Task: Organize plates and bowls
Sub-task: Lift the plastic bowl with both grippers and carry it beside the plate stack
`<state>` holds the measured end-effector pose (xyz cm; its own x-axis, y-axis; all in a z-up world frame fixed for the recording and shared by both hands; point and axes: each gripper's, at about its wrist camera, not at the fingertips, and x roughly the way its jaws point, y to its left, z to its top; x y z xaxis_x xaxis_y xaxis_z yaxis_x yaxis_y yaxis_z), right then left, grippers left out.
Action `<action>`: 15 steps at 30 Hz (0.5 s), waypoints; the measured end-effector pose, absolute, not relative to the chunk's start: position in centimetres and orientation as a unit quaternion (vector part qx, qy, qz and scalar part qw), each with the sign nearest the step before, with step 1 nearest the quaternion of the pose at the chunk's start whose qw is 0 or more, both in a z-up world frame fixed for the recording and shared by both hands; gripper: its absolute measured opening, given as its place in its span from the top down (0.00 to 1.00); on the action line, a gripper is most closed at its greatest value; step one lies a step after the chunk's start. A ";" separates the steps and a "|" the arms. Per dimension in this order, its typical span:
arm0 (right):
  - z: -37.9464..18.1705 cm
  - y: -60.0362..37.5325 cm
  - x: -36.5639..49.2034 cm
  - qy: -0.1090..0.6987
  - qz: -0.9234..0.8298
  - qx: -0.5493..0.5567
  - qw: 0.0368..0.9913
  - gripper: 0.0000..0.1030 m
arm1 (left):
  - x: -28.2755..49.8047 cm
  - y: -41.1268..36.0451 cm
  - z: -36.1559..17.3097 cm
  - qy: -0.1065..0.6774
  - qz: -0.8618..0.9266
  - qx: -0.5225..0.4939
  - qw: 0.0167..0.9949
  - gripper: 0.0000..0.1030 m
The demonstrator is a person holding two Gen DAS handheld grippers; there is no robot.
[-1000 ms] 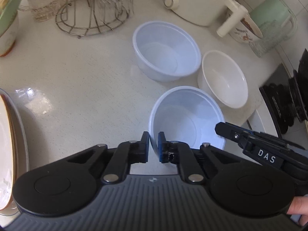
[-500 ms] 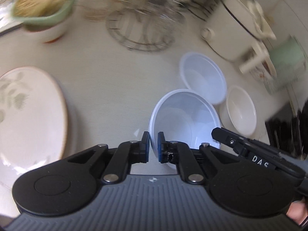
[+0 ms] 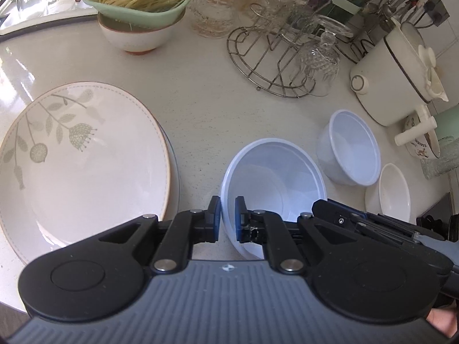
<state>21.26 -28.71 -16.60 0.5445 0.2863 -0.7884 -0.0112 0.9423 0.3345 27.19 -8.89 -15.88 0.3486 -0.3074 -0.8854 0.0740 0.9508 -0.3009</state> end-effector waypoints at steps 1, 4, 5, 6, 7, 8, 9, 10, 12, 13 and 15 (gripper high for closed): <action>-16.8 -28.6 21.4 0.471 0.086 0.143 0.866 0.90 | 27.3 -9.0 -16.1 0.560 -0.115 -0.104 0.814 0.90; -17.2 -28.6 21.8 0.474 0.089 0.143 0.864 0.88 | 27.3 -9.0 -16.5 0.557 -0.114 -0.105 0.816 0.89; -17.3 -28.6 21.9 0.475 0.089 0.144 0.864 0.88 | 27.4 -9.0 -16.7 0.555 -0.113 -0.107 0.817 0.89; -17.4 -28.6 22.0 0.476 0.091 0.145 0.863 0.88 | 27.4 -8.9 -16.8 0.555 -0.111 -0.110 0.817 0.89; -17.5 -28.6 22.1 0.477 0.092 0.148 0.861 0.88 | 27.4 -8.7 -16.8 0.557 -0.108 -0.112 0.816 0.89; -17.4 -28.5 22.1 0.477 0.093 0.150 0.861 0.88 | 27.4 -8.6 -16.8 0.556 -0.105 -0.113 0.816 0.89; -17.4 -28.4 22.1 0.476 0.093 0.150 0.862 0.88 | 27.3 -8.5 -16.7 0.557 -0.103 -0.111 0.817 0.89; -17.2 -28.3 22.1 0.473 0.094 0.149 0.863 0.88 | 27.3 -8.4 -16.7 0.559 -0.098 -0.109 0.816 0.89; -16.8 -28.1 21.9 0.468 0.094 0.145 0.867 0.88 | 27.5 -8.1 -16.6 0.565 -0.093 -0.114 0.812 0.84; -16.6 -28.0 21.9 0.468 0.094 0.142 0.867 0.88 | 27.5 -7.9 -16.5 0.565 -0.090 -0.117 0.812 0.80; -16.2 -27.9 21.7 0.466 0.086 0.139 0.870 0.88 | 27.5 -7.8 -15.9 0.563 -0.091 -0.116 0.813 0.75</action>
<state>21.72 -27.85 -16.25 0.5508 0.2791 -0.7866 -0.0207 0.9467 0.3215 27.48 -7.79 -15.85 0.3503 -0.2789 -0.8941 0.0172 0.9564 -0.2916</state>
